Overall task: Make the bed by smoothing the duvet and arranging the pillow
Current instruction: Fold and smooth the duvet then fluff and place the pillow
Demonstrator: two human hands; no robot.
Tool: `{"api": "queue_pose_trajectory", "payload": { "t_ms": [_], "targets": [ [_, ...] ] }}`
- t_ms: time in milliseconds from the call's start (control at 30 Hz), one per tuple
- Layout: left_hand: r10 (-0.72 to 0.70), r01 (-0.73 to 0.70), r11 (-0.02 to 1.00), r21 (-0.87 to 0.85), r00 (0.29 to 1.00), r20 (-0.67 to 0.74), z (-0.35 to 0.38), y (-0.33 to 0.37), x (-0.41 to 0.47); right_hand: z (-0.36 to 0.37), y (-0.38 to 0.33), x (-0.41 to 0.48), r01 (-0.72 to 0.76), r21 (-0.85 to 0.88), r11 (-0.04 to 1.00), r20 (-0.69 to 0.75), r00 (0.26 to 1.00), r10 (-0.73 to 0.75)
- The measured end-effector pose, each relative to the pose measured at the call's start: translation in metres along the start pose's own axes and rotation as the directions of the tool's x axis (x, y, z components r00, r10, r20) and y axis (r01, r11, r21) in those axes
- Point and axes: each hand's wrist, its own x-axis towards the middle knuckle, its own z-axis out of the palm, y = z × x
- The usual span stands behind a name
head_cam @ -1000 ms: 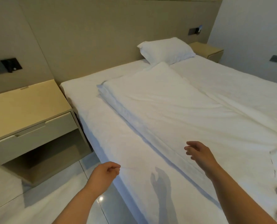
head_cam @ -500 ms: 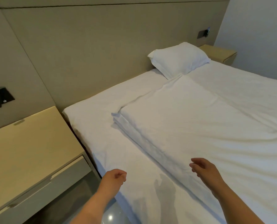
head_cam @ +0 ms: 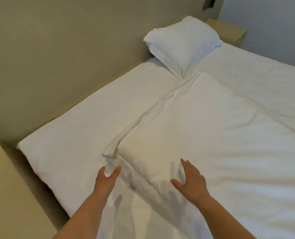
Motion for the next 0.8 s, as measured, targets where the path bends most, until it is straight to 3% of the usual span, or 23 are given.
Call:
{"api": "queue_pose_trajectory", "payload": {
  "t_ms": [167,300,433,533,600,633,700,800],
  "targets": [
    [-0.089,0.094,0.993,-0.077,0.994,0.071,0.012,0.008,0.099,0.026,-0.011,0.059,-0.115,-0.092,0.989,0.2,0.971,0.132],
    [-0.178,0.197,0.953,-0.23,0.979,0.099,0.026,0.004,0.126,0.036,-0.006,0.075,-0.162,-0.124,0.979,0.235,0.954,0.188],
    [-0.123,0.166,0.909,-0.383,0.983,0.135,0.037,0.017,0.121,0.036,-0.01,0.084,-0.196,-0.11,0.974,0.265,0.939,0.219],
    [-0.041,0.11,0.892,-0.439,0.986,0.163,0.049,0.05,0.099,0.031,-0.006,0.083,-0.213,0.007,0.977,0.268,0.942,0.204],
    [0.105,0.017,0.909,-0.415,0.958,0.268,0.061,0.08,0.075,0.02,-0.003,0.082,-0.212,0.264,0.941,0.228,0.962,0.153],
    [0.192,-0.044,0.917,-0.396,0.92,0.343,0.068,0.094,0.061,0.01,-0.003,0.077,-0.204,0.464,0.862,0.196,0.973,0.125],
    [0.339,-0.171,0.913,-0.37,0.822,0.457,0.087,0.121,0.029,-0.018,0.003,0.062,-0.175,0.784,0.595,0.14,0.985,0.105],
    [0.499,-0.331,0.864,-0.38,0.661,0.56,0.121,0.15,-0.025,-0.066,0.041,0.027,-0.145,0.965,0.219,0.119,0.985,0.129]
  ]
}}
